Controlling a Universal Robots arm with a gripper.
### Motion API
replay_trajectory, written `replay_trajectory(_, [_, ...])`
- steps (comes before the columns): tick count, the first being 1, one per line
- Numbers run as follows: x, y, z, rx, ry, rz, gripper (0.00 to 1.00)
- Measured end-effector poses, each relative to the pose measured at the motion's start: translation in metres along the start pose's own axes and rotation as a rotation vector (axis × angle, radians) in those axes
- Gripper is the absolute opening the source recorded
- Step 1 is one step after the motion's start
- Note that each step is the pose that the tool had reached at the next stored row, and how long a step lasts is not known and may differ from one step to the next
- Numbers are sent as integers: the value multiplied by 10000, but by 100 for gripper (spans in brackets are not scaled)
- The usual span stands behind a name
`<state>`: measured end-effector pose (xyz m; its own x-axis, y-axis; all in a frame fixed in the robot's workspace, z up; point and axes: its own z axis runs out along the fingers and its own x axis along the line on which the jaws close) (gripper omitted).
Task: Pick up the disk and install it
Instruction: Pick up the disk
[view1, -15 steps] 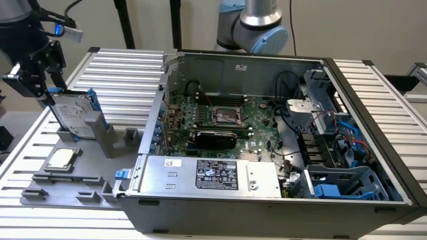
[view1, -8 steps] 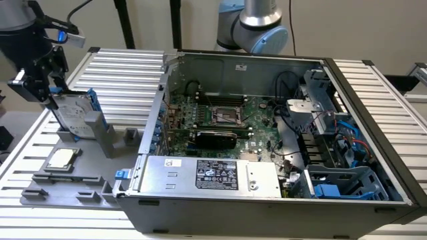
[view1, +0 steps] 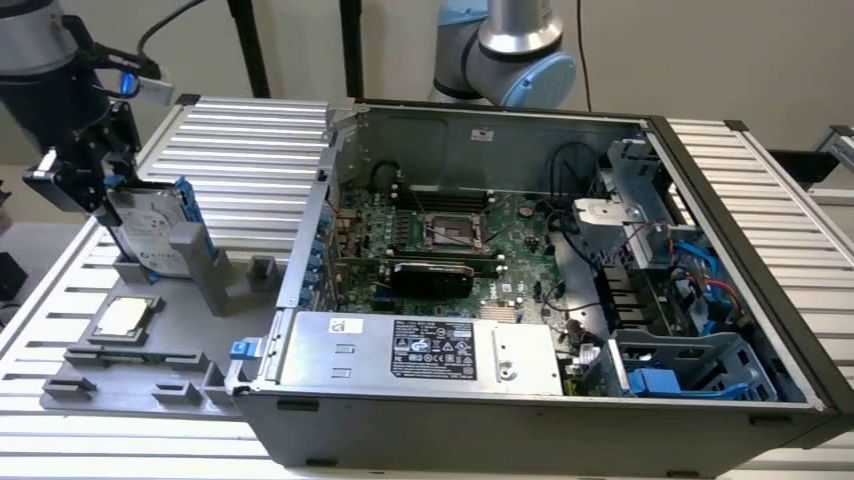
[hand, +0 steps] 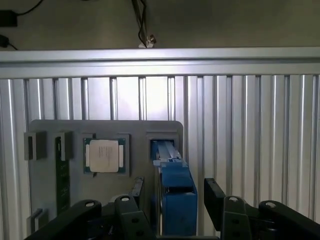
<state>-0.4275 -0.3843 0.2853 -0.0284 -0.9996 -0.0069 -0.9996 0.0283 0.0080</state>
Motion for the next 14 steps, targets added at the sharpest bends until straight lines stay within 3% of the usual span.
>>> replay_trajectory(7, [0, 6, 40, 15, 1, 1, 100])
replay_trajectory(8, [0, 6, 41, 14, 1, 0, 0])
replay_trajectory(14, [0, 6, 43, 17, 1, 1, 0])
